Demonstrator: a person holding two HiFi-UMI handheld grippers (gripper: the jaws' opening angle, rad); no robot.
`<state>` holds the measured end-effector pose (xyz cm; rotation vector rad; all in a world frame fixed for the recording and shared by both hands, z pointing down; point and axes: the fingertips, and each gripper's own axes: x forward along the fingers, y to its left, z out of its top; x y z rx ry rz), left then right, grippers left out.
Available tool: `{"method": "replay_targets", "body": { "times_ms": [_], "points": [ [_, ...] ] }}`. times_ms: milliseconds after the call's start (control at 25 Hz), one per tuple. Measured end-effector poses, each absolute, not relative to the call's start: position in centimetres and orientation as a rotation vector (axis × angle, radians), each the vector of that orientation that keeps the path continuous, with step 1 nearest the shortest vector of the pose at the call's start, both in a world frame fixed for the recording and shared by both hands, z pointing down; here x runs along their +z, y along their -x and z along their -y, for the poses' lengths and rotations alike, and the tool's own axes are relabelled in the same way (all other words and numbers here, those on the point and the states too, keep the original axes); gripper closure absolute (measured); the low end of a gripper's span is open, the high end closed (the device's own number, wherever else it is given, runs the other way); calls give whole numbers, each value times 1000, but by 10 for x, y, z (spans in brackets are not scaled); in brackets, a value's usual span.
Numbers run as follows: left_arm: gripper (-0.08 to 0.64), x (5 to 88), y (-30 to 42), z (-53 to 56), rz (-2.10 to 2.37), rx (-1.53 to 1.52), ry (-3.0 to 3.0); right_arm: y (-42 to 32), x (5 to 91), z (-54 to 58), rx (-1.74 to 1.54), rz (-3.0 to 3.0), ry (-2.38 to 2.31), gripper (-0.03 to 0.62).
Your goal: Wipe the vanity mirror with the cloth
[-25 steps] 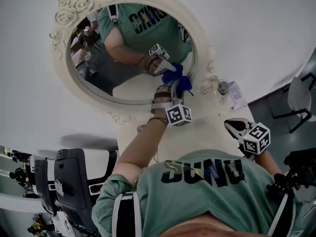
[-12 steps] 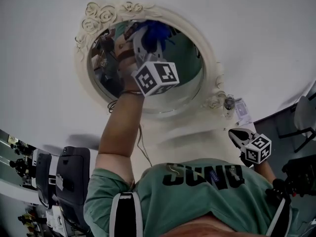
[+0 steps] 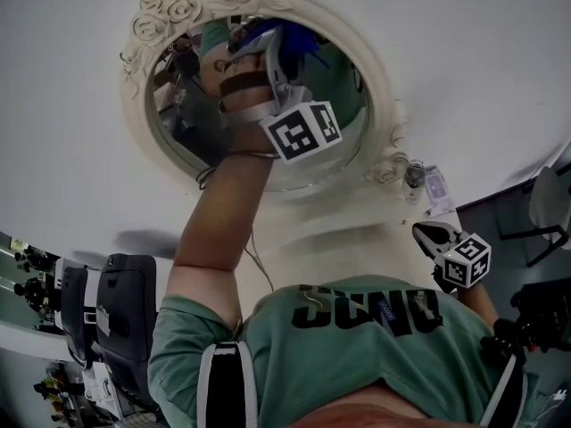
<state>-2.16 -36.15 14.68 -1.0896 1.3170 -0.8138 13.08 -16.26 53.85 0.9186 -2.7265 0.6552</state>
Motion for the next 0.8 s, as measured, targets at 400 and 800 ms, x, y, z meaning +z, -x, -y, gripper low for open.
{"method": "replay_targets", "body": {
  "times_ms": [400, 800],
  "points": [
    [499, 421, -17, 366, -959, -1086, 1231, -128, 562, 155, 736, 2685, -900, 584],
    [485, 562, 3, 356, -830, -1341, 1407, -140, 566, 155, 756, 2675, -930, 584]
  ]
}}
